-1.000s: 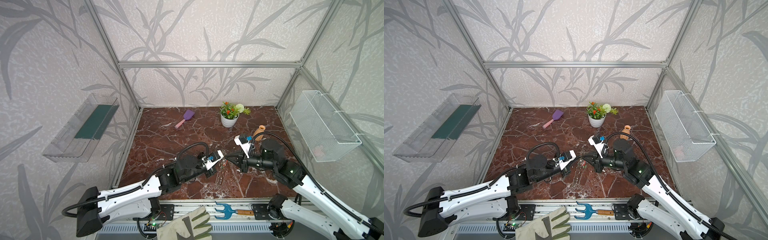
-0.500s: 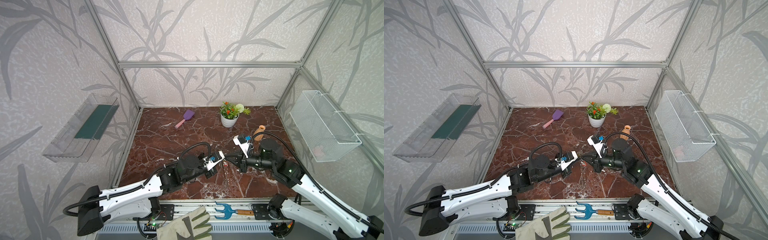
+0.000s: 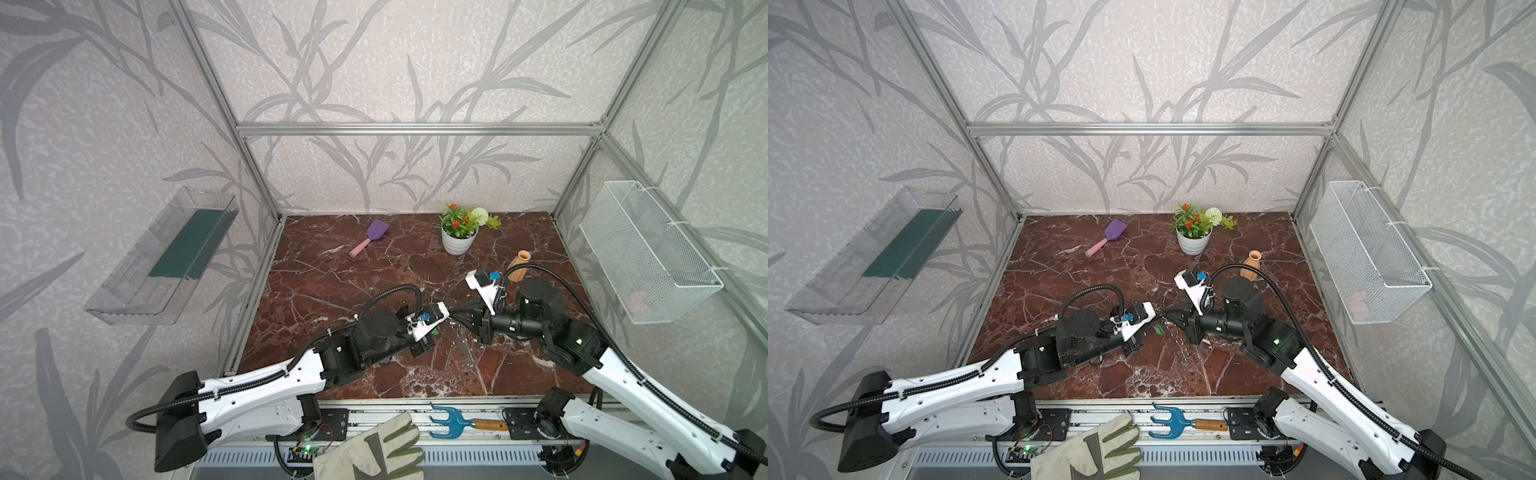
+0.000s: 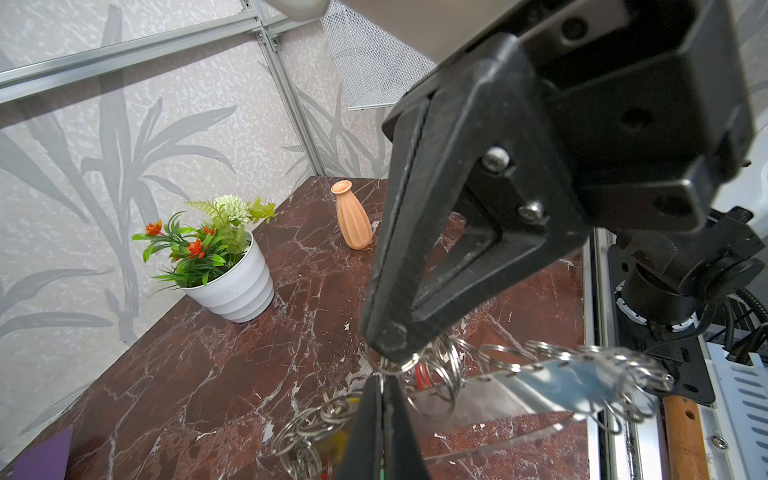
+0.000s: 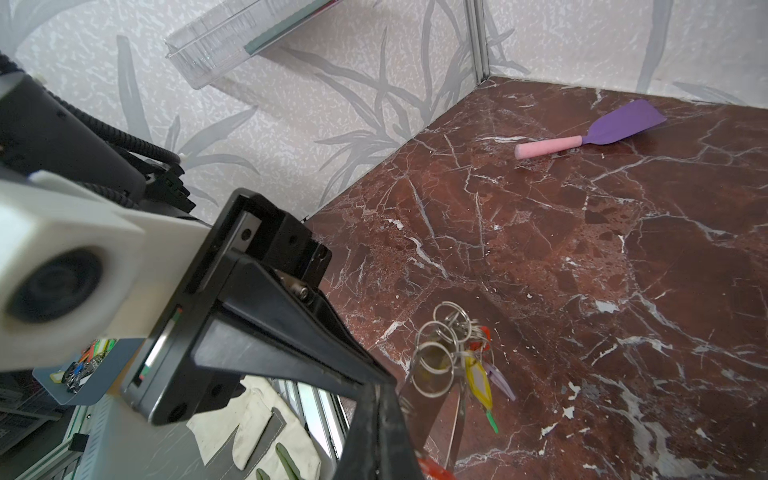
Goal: Put the keys on the keyring
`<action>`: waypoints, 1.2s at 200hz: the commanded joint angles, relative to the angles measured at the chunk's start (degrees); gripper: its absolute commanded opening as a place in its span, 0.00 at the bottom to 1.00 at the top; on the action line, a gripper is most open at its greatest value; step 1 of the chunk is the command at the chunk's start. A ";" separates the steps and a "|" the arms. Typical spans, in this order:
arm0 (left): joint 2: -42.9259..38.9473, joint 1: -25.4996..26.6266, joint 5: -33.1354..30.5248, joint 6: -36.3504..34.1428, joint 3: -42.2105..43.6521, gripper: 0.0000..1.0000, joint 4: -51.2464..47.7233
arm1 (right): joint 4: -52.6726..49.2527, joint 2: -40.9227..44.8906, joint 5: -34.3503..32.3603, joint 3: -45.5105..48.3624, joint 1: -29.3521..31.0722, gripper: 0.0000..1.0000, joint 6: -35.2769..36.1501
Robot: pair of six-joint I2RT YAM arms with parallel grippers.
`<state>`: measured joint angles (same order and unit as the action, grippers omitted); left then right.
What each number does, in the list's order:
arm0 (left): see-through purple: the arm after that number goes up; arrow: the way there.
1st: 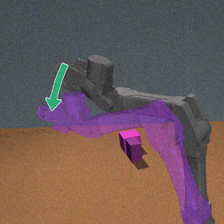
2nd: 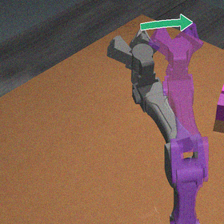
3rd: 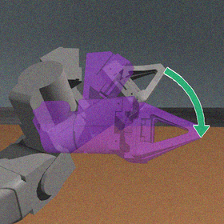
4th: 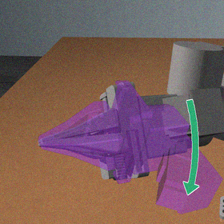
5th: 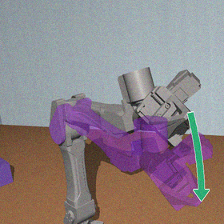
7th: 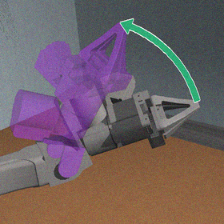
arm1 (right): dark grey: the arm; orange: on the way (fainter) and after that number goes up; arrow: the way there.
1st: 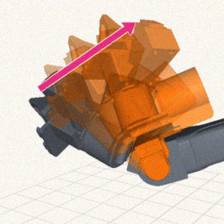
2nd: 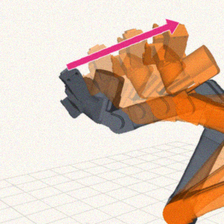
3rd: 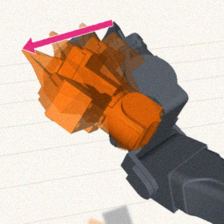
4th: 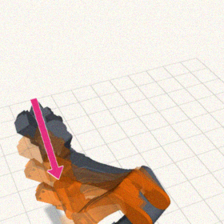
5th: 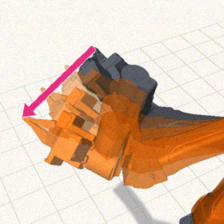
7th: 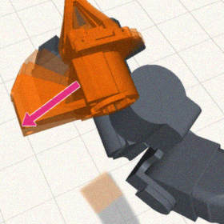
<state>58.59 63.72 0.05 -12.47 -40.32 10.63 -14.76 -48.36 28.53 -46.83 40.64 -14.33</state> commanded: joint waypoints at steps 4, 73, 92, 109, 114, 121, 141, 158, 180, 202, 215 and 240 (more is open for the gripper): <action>-1.73 0.67 1.56 -1.41 -2.02 0.00 2.19 | -0.23 -0.42 -2.05 -0.19 0.31 0.00 0.44; -2.32 1.38 2.93 -1.88 -1.29 0.00 3.26 | -0.18 -1.12 -4.22 -0.15 0.31 0.00 0.16; -2.47 1.45 2.11 -0.98 -1.25 0.00 3.40 | 0.04 -1.12 -4.24 0.07 0.31 0.00 0.07; -2.49 1.45 2.24 -0.96 -1.26 0.00 3.43 | 0.15 -1.21 -4.40 0.25 0.31 0.00 -0.14; -2.42 1.47 2.10 -0.98 -1.22 0.00 3.51 | 0.26 -1.16 -4.37 0.30 0.31 0.00 -0.24; -2.34 1.45 1.75 -0.93 -1.13 0.00 3.58 | 0.34 -1.08 -4.29 0.40 0.31 0.00 -0.28; -1.71 1.43 0.32 -0.34 -1.67 0.00 2.10 | 0.84 0.07 -4.44 0.42 0.31 0.00 -0.53; -1.45 1.47 -0.75 0.50 -1.65 0.00 1.41 | 0.89 1.60 -4.26 0.41 0.31 0.00 -0.12; -1.55 1.46 -2.03 1.46 -1.52 0.00 0.83 | 0.88 2.22 -3.22 0.72 0.32 0.00 0.06; -1.56 1.45 -2.42 1.70 -1.79 0.00 0.59 | 1.50 1.88 -2.02 1.20 0.31 0.00 -0.26; -1.47 1.41 -2.65 1.66 -1.98 0.00 0.61 | 1.97 1.37 -1.39 1.35 0.31 0.00 -0.48; -1.13 1.46 -3.00 1.63 -2.22 0.00 0.45 | 2.70 0.47 -0.23 1.56 0.40 0.00 -0.79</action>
<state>57.52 64.99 -1.87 -10.87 -40.32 9.41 -14.02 -47.40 26.20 -45.89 40.66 -14.79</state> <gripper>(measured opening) 0.048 0.047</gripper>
